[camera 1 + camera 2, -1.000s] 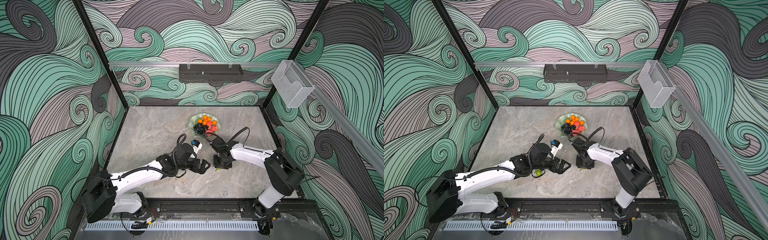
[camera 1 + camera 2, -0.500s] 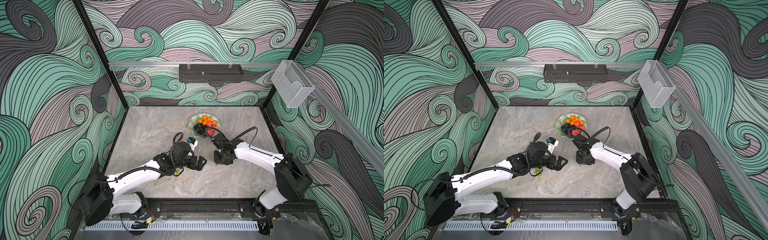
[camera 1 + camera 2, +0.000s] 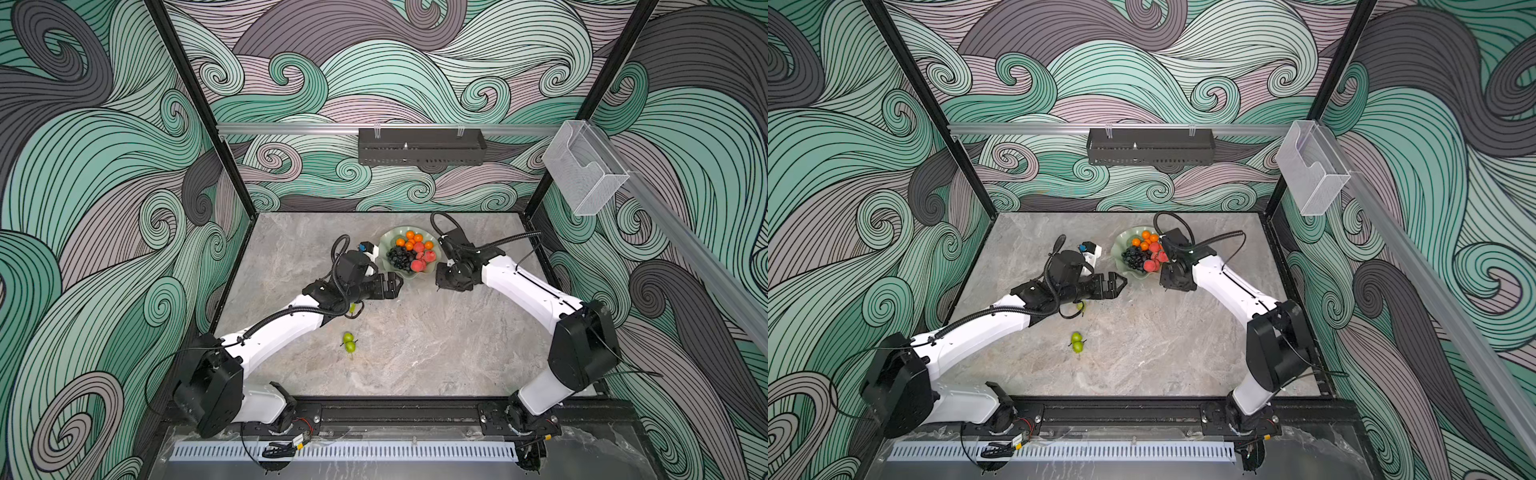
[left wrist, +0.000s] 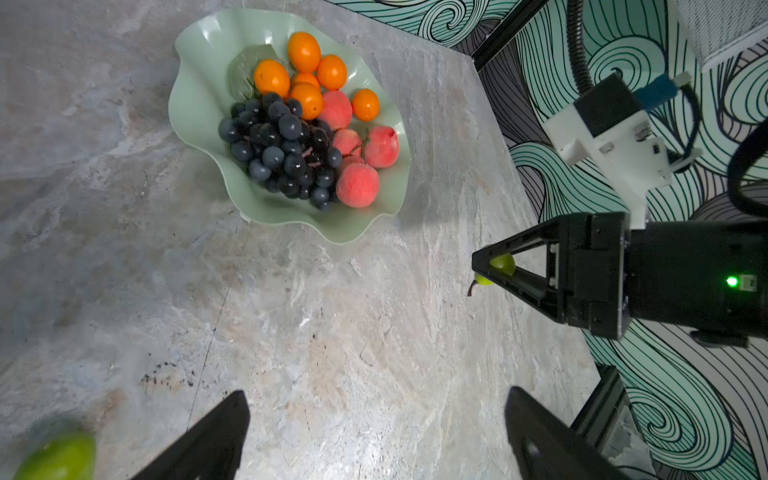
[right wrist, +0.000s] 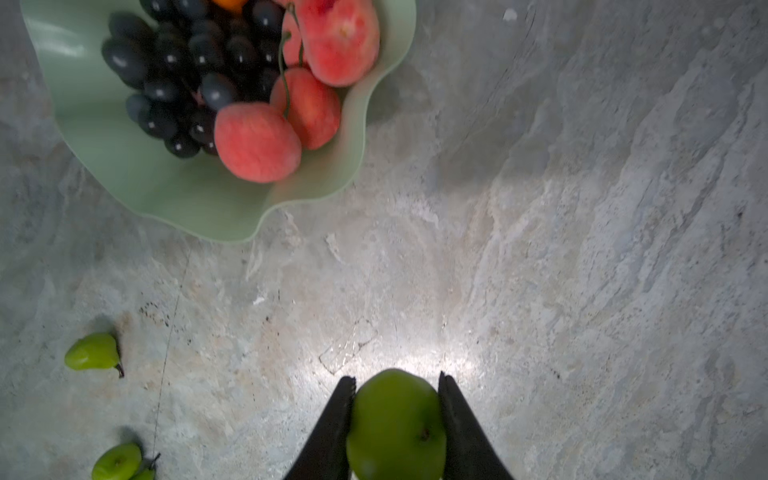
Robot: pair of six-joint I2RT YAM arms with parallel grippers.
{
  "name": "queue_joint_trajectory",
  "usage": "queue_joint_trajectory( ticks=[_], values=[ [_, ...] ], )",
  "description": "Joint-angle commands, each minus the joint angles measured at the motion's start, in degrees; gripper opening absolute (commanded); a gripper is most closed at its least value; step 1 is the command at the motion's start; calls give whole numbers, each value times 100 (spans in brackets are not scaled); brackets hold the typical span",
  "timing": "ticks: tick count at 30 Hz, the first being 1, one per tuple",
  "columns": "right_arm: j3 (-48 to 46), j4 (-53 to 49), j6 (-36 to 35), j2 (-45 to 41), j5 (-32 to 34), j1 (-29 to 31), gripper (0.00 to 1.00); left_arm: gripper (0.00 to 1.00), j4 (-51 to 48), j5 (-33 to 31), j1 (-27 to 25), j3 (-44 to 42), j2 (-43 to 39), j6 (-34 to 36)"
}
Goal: Place and organize the fake fruits in the fruit bowl
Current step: 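Lift and carry the green pears over the green bowl with both grippers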
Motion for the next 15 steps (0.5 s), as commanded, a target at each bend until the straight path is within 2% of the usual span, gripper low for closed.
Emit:
queue_joint_trajectory(
  ticks=[1, 9, 15],
  values=[
    [476, -199, -309, 335, 105, -156, 31, 99, 16, 196, 130, 413, 302, -72],
    [1631, -285, -684, 1247, 56, -275, 31, 98, -137, 826, 434, 1243, 1166, -54],
    [2424, -356, -911, 1835, -225, -275, 31, 98, 2, 1024, 748, 1361, 1395, -140]
  ],
)
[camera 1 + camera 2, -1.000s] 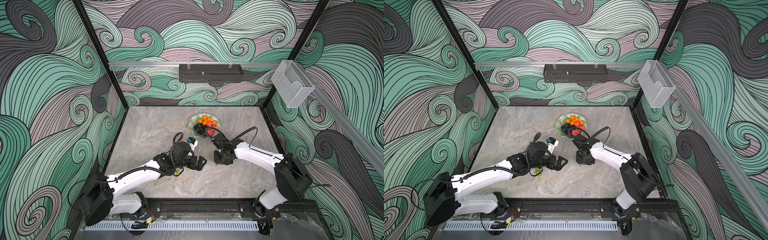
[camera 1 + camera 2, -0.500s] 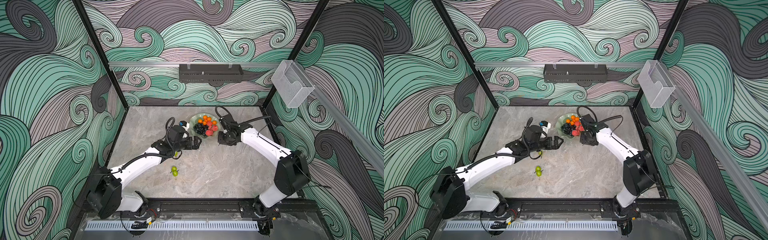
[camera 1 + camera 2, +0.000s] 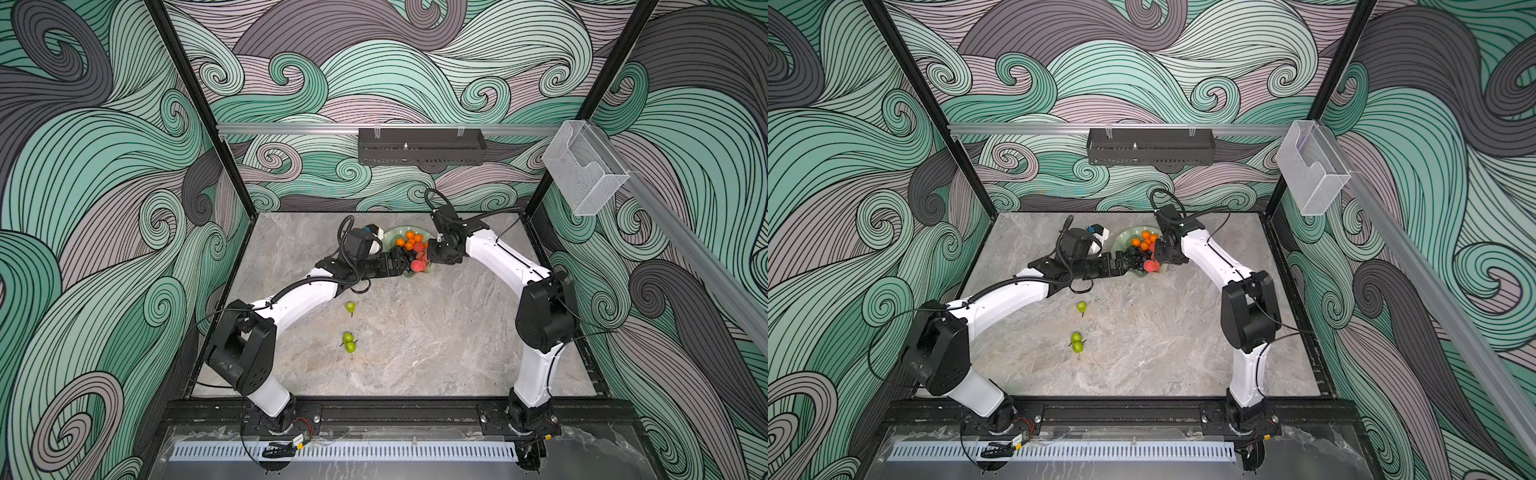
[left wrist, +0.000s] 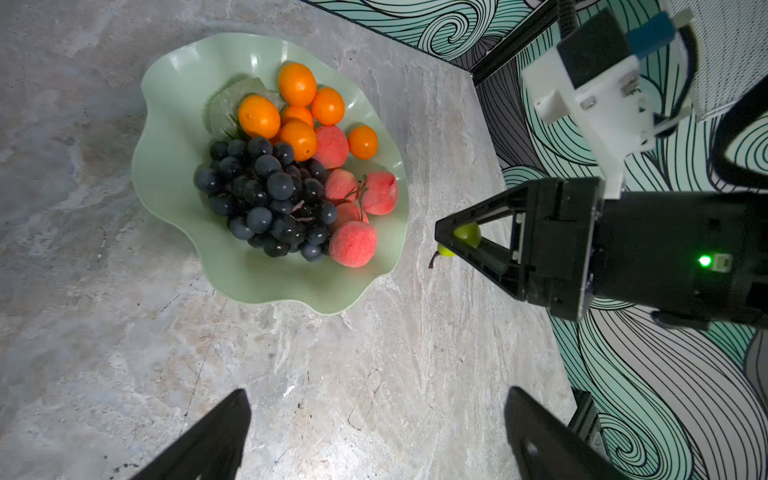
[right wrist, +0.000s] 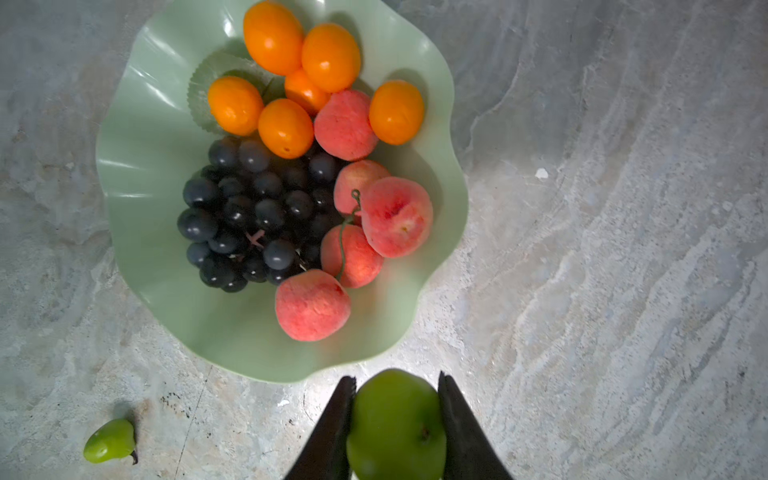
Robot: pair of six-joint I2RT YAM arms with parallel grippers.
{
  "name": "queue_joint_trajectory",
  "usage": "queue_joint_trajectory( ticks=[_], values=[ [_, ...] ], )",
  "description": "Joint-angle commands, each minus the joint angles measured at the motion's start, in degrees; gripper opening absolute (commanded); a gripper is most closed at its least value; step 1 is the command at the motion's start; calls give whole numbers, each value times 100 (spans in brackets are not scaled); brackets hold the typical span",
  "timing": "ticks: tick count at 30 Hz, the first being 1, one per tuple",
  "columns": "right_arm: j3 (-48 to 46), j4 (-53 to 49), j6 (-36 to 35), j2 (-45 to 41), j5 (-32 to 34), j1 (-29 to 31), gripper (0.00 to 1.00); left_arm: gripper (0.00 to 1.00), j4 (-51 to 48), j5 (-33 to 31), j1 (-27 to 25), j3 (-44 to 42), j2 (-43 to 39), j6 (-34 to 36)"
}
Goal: Place and organize the fake fruits in the fruit bowl
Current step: 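Lift and carry the green pears over the green bowl with both grippers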
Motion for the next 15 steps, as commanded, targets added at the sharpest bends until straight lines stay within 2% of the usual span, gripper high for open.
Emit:
queue_joint_trajectory(
  ticks=[1, 11, 15],
  values=[
    [477, -171, -225, 251, -199, -26, 31, 98, 12, 266, 205, 210, 139, -105],
    [2102, -591, -140, 1398, -490, -17, 31, 98, 72, 549, 673, 388, 413, -176],
    [2679, -767, -181, 1834, -334, -10, 31, 98, 170, 737, 769, 402, 541, -202]
  ],
)
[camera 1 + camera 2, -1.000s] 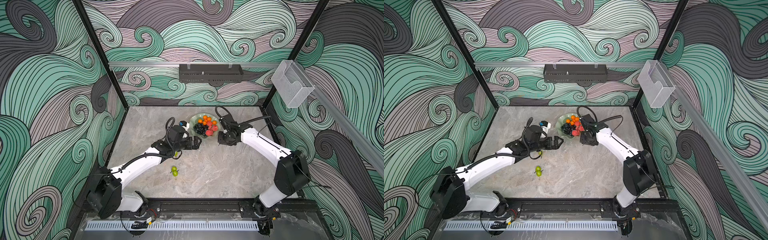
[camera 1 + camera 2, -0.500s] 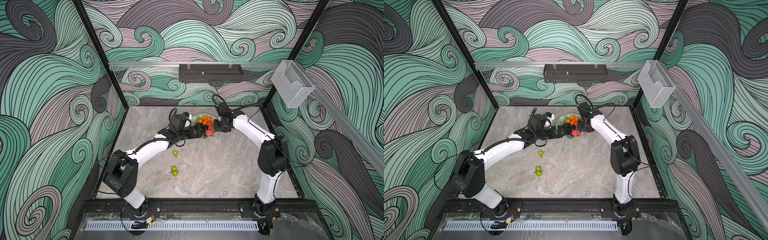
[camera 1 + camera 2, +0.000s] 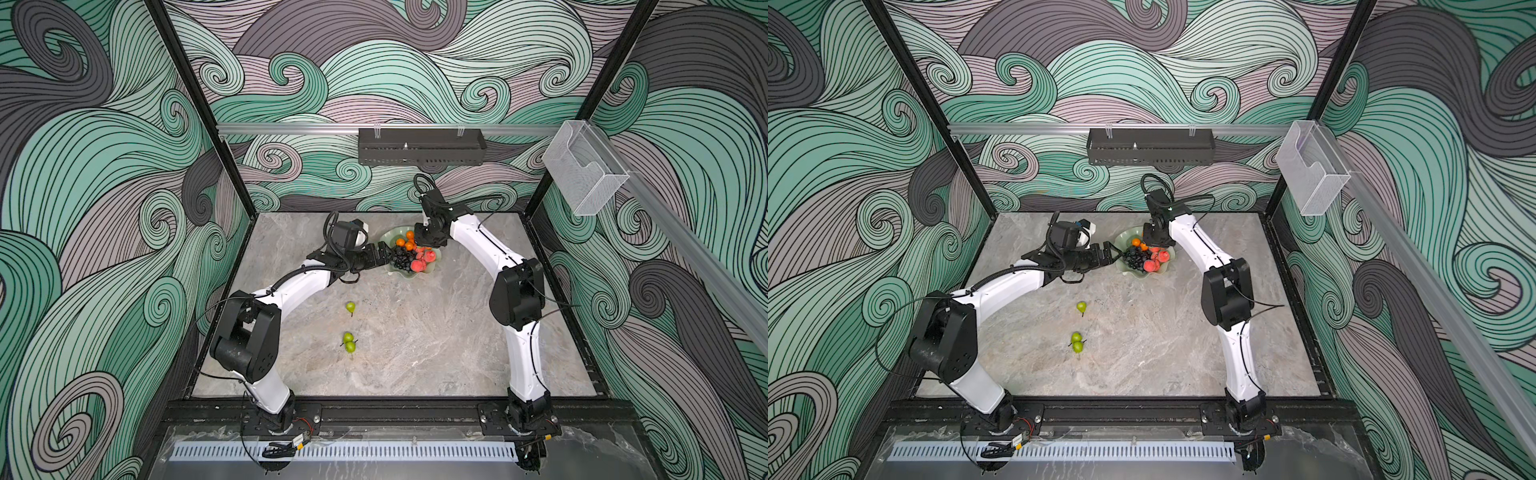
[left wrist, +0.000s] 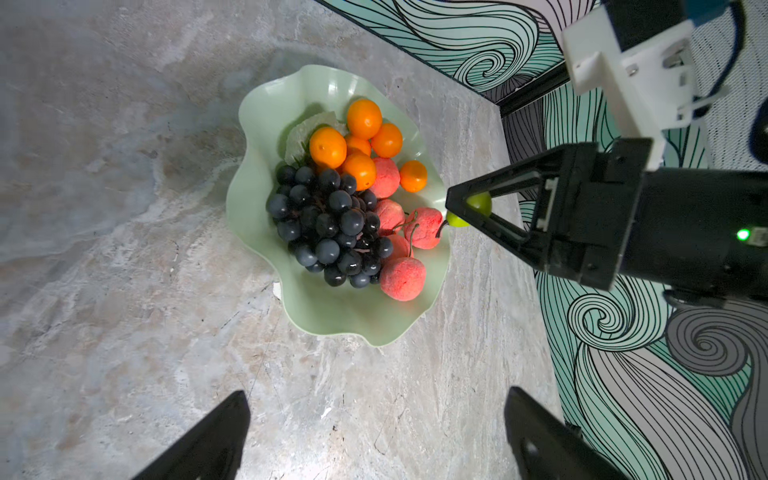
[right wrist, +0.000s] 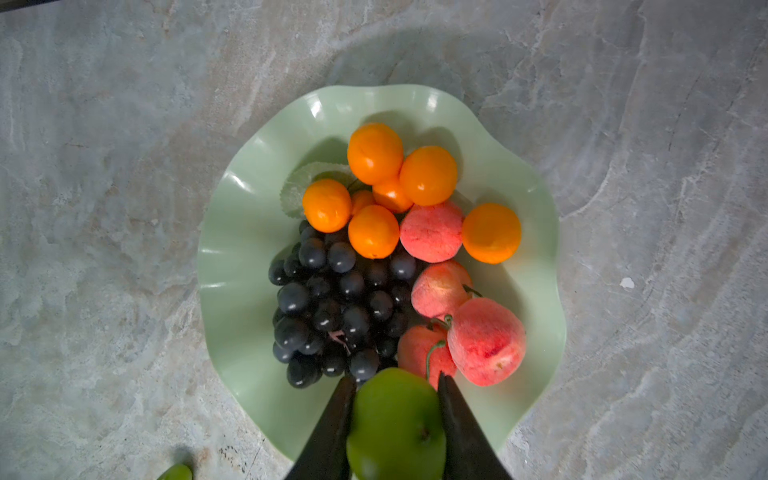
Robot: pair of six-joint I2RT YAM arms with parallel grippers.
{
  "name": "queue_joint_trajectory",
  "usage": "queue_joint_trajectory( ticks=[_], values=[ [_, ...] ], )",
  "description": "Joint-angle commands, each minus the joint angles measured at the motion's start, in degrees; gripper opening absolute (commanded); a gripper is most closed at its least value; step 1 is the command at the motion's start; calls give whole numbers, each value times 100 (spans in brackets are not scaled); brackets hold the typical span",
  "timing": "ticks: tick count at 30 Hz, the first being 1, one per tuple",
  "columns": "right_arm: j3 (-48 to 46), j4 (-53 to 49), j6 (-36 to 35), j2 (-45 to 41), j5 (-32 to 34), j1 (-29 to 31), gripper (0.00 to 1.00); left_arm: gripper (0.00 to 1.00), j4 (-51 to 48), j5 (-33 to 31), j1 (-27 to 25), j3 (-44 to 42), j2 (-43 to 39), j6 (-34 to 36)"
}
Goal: Place and organize the fake fruits in the fruit bowl
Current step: 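Lift and carry the green pears over the green bowl with both grippers, then lower the pears into the bowl and open both grippers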
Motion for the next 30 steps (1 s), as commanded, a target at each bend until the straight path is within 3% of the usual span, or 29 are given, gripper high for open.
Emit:
queue_joint_trajectory(
  ticks=[1, 11, 18, 30],
  values=[
    [477, -349, -63, 347, 146, -17, 31, 98, 159, 306, 92, 220, 178, -92],
    [1758, -716, -99, 1384, 528, -26, 30, 97, 230, 572, 91, 525, 601, -93],
    [1884, -723, -143, 1645, 559, -28, 32, 98, -11, 375, 92, 670, 727, -106],
    [2016, -718, -243, 1585, 561, -51, 46, 98, -179, 270, 94, 668, 656, -75]
  ],
)
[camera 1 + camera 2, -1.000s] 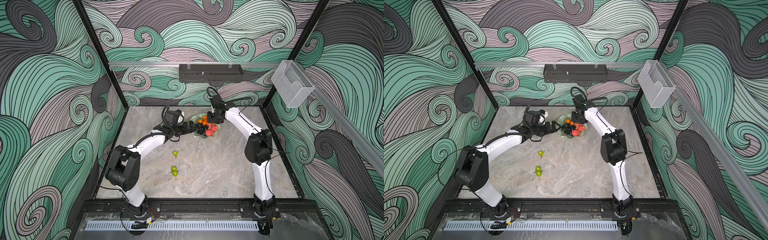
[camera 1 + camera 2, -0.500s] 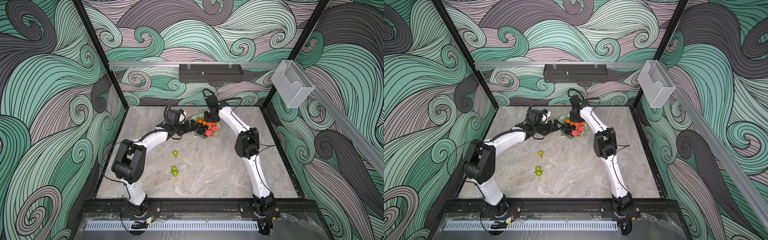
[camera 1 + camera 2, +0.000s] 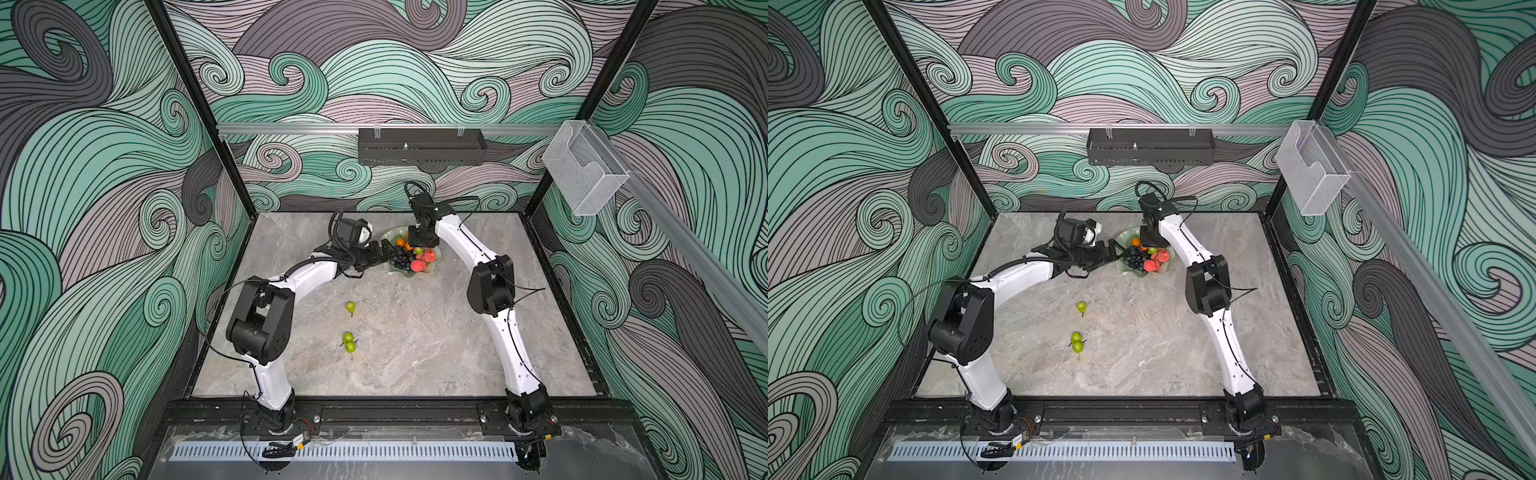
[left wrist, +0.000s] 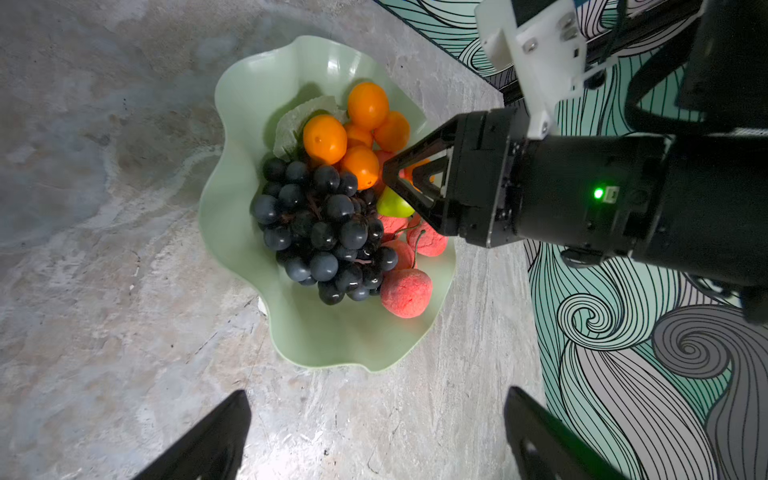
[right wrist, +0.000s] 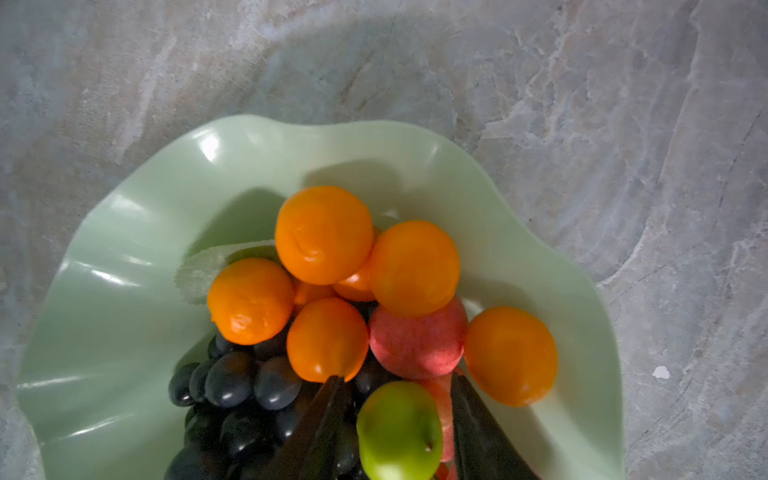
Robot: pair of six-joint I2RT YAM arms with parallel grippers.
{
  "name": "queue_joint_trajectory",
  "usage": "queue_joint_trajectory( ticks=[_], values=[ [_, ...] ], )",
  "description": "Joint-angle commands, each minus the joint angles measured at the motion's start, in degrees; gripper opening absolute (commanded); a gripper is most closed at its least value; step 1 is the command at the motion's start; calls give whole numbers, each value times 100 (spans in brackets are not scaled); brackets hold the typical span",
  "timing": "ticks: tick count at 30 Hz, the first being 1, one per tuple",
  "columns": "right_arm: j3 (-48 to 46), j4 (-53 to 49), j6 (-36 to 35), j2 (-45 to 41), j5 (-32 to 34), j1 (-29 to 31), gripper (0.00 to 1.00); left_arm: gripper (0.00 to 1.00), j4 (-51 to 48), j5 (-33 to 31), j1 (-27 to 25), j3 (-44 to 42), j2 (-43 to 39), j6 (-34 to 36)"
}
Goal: Place and organize the fake fruits in the fruit bowl
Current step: 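Lower the pears into the bowl and open both grippers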
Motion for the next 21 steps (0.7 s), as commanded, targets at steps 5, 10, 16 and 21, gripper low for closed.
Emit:
queue_joint_trajectory(
  ticks=[5, 10, 16, 21],
  values=[
    [101, -82, -118, -424, 49, -22, 47, 98, -367, -255, 11, 105, -440, 42],
    [-261, -86, 18, -1023, -303, 20, 47, 98, -656, -647, 8, -222, -1139, 100],
    [-1540, 319, 170, -2047, -567, 299, 47, 98, -987, -1039, -15, -821, -2100, 56],
    [-2889, 892, 341, -2909, -585, 679, 47, 98, -1329, -1321, -28, -1415, -2969, -84]
  ],
)
